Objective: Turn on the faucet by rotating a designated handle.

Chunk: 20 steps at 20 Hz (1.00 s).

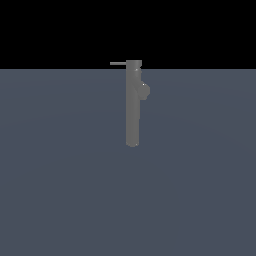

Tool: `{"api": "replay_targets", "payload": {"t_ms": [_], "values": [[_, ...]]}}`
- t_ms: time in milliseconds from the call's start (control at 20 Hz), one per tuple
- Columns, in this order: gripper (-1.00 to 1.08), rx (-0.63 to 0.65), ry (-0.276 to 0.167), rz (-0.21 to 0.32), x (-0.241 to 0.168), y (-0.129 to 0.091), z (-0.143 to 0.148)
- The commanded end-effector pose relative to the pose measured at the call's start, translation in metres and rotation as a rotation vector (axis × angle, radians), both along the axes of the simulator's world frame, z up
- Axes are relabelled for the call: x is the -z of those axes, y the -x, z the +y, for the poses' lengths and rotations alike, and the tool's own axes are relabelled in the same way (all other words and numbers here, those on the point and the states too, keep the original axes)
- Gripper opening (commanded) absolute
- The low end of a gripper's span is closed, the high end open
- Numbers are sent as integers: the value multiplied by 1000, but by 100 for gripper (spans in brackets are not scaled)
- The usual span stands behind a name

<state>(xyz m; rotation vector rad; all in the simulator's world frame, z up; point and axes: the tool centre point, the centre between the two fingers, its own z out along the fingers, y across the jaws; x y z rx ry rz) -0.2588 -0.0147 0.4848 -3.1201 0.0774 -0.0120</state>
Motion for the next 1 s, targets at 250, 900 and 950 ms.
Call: {"api": "replay_targets", "payload": {"t_ms": [250,900,950], "values": [[-100,-2,0,0,3,-6,1],[-100,-23,4,1,42,-71,8],[-100,-25,4,2,46,-79,9]]}}
